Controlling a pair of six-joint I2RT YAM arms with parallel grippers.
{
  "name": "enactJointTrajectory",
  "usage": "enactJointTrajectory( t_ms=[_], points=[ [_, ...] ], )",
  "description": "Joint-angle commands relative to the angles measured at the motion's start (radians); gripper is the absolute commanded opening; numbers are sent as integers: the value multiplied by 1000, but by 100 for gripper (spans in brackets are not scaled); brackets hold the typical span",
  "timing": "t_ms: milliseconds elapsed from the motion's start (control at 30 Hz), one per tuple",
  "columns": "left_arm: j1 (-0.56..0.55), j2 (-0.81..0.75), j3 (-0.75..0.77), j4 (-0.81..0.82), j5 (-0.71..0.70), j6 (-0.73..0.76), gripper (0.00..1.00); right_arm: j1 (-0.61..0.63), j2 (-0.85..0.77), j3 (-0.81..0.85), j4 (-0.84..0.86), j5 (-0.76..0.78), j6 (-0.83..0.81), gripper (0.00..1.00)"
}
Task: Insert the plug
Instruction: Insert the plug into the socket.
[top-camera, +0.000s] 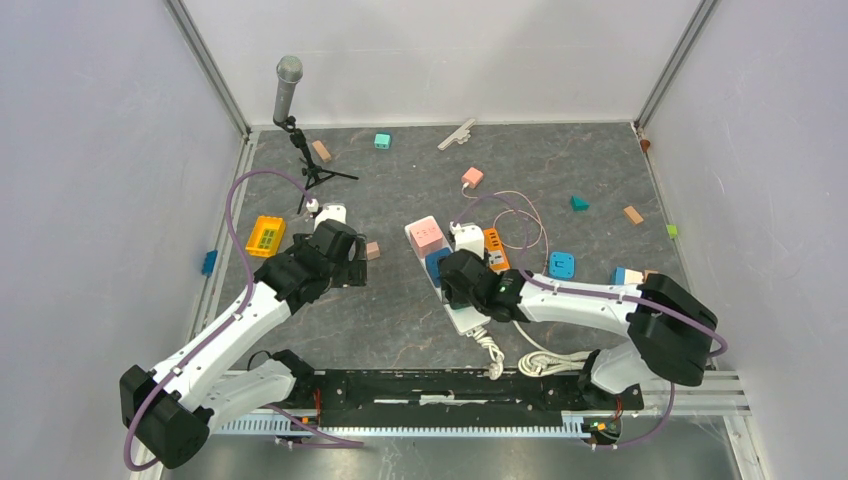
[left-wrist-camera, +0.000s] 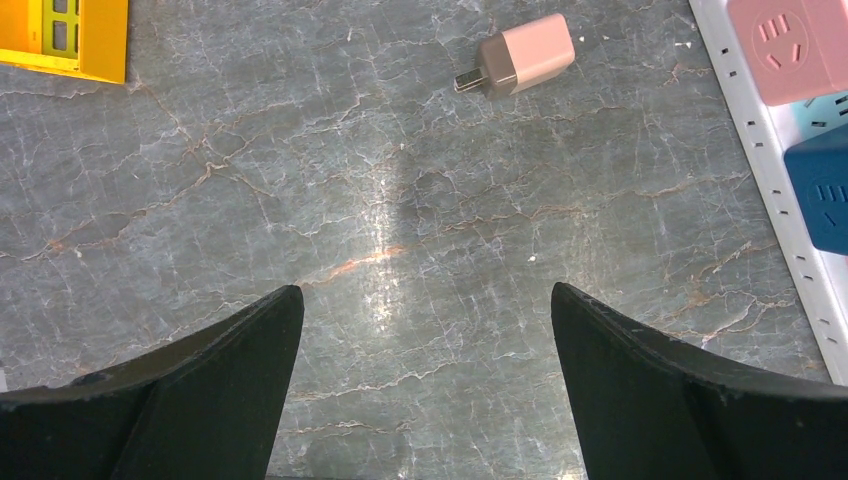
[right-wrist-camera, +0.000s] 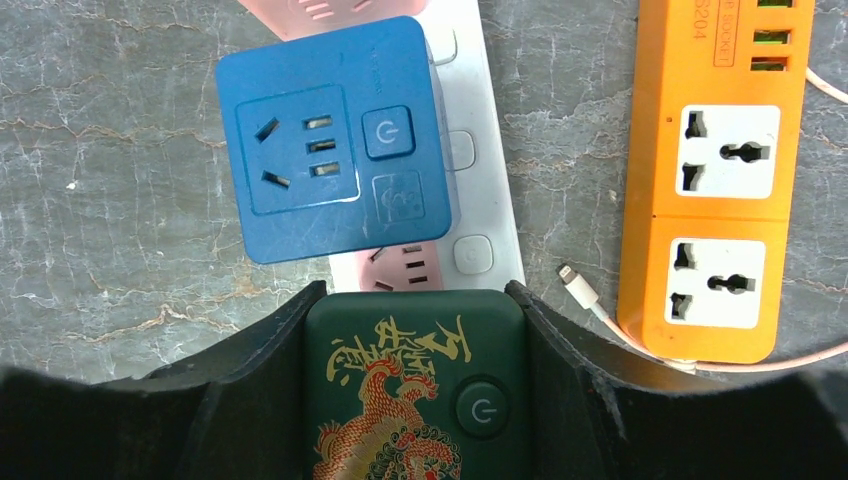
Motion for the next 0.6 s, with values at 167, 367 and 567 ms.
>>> enactJointTrajectory(
  t_ms=[167, 367, 567],
  points=[
    [2, -10, 18, 13, -31, 24, 100, 57, -49, -160, -169, -56, -34, 0],
    [1, -15, 18, 13, -32, 24, 100, 68, -98, -204, -110, -80, -47, 0],
    [2, -20, 18, 13, -31, 22, 100, 75, -27, -169, -125, -102, -57, 0]
  ],
)
